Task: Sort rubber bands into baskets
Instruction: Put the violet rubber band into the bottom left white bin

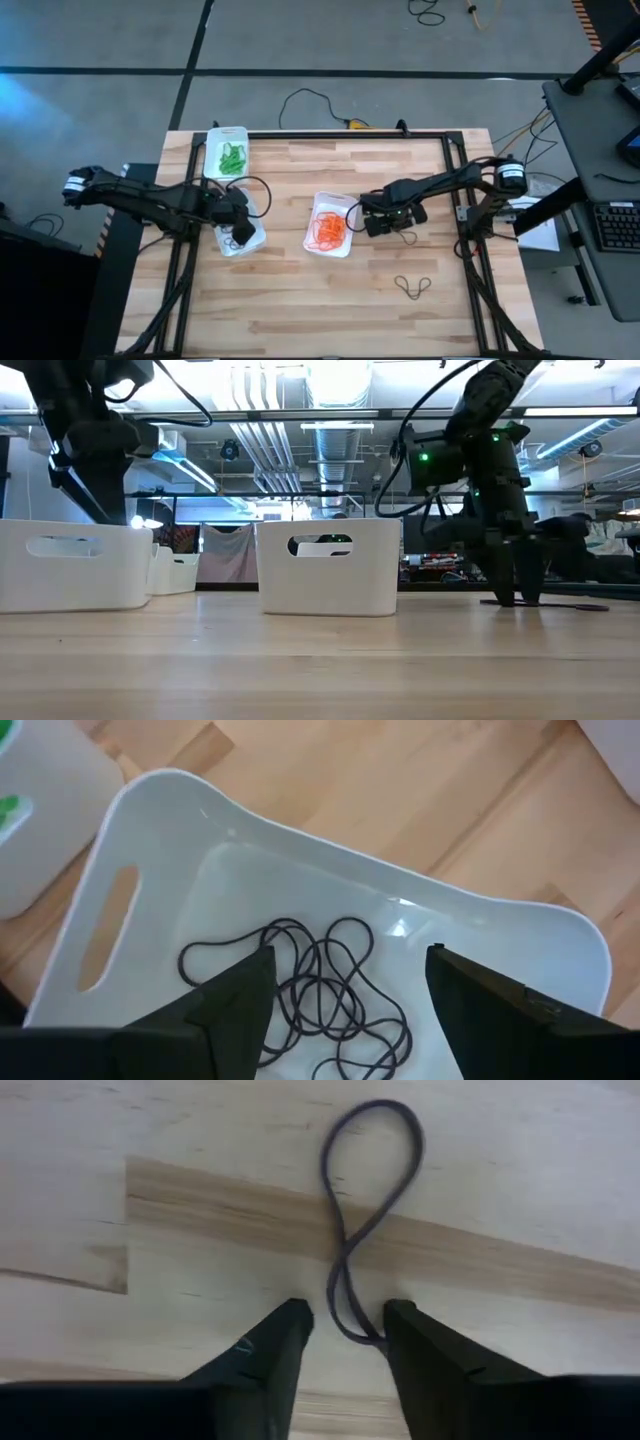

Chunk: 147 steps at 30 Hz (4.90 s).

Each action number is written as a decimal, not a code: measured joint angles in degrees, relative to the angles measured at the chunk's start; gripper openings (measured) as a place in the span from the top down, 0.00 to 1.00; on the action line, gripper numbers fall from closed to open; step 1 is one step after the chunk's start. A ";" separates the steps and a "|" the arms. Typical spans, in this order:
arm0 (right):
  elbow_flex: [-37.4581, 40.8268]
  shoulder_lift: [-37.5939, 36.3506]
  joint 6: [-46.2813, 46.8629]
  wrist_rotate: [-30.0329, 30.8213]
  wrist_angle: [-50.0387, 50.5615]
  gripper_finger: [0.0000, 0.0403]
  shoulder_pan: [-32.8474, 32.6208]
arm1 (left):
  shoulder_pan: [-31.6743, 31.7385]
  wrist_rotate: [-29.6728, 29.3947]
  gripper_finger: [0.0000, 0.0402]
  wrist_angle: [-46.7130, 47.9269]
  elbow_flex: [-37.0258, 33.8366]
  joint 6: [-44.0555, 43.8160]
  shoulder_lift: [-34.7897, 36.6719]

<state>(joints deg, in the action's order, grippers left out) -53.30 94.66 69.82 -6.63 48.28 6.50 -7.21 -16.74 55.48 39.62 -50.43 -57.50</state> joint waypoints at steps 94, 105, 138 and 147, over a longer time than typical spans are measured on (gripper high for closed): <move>-61.60 36.84 -21.54 14.07 -4.72 0.98 -37.51 | -32.49 -5.56 0.40 -56.51 24.52 24.01 -58.52; -59.98 36.82 -15.15 14.36 -3.98 0.98 -38.16 | -31.71 -9.47 0.46 -63.98 16.95 15.22 -53.99; -59.38 26.37 -8.82 14.16 4.03 0.40 -38.35 | -30.15 -7.56 1.00 -55.91 11.21 14.27 -41.84; -59.25 17.09 -8.28 22.33 12.76 0.33 -39.17 | -30.23 -10.52 1.00 -23.11 12.19 14.99 -14.61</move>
<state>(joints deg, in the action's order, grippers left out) -112.55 111.76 61.54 15.70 61.05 -32.67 -37.44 -27.26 32.37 51.81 -35.44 -72.11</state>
